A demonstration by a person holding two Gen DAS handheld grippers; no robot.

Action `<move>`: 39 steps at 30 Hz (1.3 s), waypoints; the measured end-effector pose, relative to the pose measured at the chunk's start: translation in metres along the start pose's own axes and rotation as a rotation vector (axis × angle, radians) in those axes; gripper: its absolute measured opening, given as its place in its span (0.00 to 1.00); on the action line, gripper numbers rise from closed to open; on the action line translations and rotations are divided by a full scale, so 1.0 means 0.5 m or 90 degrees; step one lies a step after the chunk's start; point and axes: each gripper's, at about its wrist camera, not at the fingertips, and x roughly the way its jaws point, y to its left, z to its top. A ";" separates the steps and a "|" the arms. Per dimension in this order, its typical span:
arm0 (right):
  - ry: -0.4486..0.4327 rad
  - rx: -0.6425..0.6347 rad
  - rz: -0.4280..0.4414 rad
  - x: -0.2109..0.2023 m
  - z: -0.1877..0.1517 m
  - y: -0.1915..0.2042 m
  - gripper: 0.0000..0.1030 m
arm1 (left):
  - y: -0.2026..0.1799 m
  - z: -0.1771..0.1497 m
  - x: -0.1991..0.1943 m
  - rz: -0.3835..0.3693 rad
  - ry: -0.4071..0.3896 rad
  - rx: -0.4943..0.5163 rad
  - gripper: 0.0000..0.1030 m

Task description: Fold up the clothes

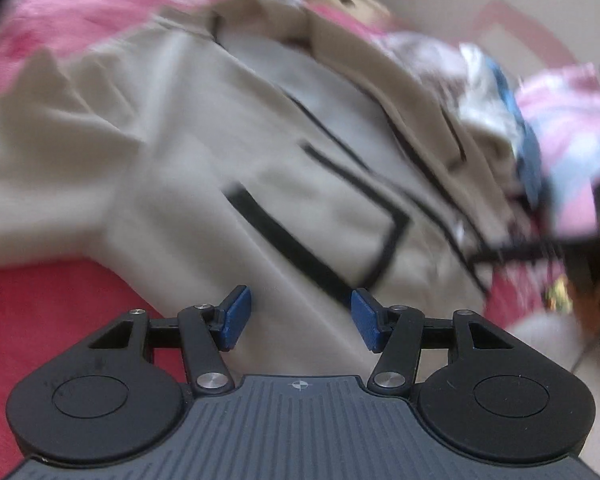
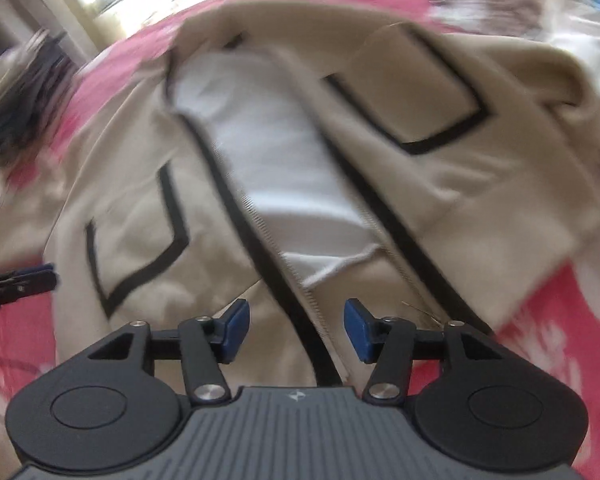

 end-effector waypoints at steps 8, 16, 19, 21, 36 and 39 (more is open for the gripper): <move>0.035 -0.027 0.034 0.040 -0.012 -0.023 0.24 | -0.014 -0.026 0.023 0.034 -0.008 0.080 0.54; -0.031 -0.015 -0.003 -0.003 -0.021 -0.019 0.08 | -0.001 -0.013 0.019 0.029 -0.044 0.077 0.54; -0.035 0.006 -0.008 -0.002 -0.021 -0.036 0.08 | 0.011 -0.006 0.013 0.041 -0.059 0.071 0.54; -0.041 0.003 -0.019 -0.002 -0.018 -0.035 0.08 | 0.025 0.000 0.002 0.054 -0.077 0.060 0.54; 0.004 -0.050 -0.103 -0.004 -0.022 -0.002 0.22 | 0.098 0.024 -0.017 0.113 -0.105 0.014 0.54; -0.040 -0.123 -0.124 -0.071 -0.057 0.067 0.23 | 0.111 0.027 -0.028 0.099 -0.110 -0.017 0.54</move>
